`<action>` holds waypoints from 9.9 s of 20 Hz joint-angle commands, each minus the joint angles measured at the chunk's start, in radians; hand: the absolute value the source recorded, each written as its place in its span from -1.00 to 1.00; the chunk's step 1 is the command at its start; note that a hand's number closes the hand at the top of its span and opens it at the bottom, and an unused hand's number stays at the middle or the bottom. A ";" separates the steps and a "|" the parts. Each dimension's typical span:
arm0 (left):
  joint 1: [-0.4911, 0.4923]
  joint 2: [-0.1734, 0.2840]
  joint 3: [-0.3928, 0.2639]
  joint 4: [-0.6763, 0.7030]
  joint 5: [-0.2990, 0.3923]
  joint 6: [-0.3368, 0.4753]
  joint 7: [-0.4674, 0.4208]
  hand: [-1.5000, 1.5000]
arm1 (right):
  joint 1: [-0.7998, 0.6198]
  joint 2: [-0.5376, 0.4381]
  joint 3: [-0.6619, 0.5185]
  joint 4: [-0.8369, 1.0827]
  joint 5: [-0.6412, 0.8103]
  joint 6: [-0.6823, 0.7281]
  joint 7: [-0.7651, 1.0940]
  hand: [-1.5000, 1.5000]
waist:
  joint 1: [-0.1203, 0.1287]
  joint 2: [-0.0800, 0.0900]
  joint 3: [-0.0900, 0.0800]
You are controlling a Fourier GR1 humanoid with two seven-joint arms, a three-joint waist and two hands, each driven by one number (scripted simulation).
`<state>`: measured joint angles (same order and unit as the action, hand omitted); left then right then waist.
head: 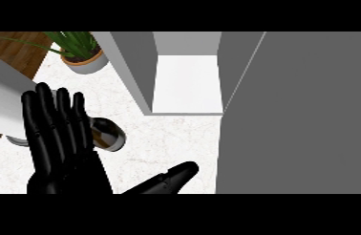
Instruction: Pick up the wine, place it into the cabinet and close the cabinet
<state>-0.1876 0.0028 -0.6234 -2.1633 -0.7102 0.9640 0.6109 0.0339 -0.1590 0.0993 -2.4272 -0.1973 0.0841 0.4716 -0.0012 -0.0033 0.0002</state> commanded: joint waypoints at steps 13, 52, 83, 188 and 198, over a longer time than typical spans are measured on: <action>0.246 0.108 0.091 -0.163 0.155 0.006 -0.074 -1.00 | 0.064 0.046 0.035 -0.119 0.045 -0.012 0.020 -1.00 | -0.004 0.002 -0.001; 0.465 -0.001 0.525 0.447 1.037 -0.433 -1.035 -1.00 | 0.006 0.050 -0.001 -0.192 -0.007 0.008 0.139 -1.00 | -0.003 0.001 -0.001; 0.225 0.012 0.708 0.997 1.162 -0.691 -1.291 -1.00 | -0.201 0.029 -0.082 -0.147 -0.024 -0.017 0.281 -1.00 | 0.000 0.003 -0.001; -0.303 -0.003 0.105 0.641 0.950 -0.253 -0.697 1.00 | -0.145 0.074 -0.139 -0.127 -0.069 0.069 0.240 -1.00 | -0.008 0.002 -0.001; -0.301 0.016 0.125 0.830 0.969 -0.271 -0.845 1.00 | 0.029 0.097 -0.112 -0.158 -0.064 0.138 0.123 -1.00 | -0.013 0.001 0.001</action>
<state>-0.5157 0.0106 -0.5043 -1.3620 0.2971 0.6965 -0.2101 -0.0671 -0.0652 0.0062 -2.4363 -0.1687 0.1837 0.6155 -0.0136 -0.0009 -0.0001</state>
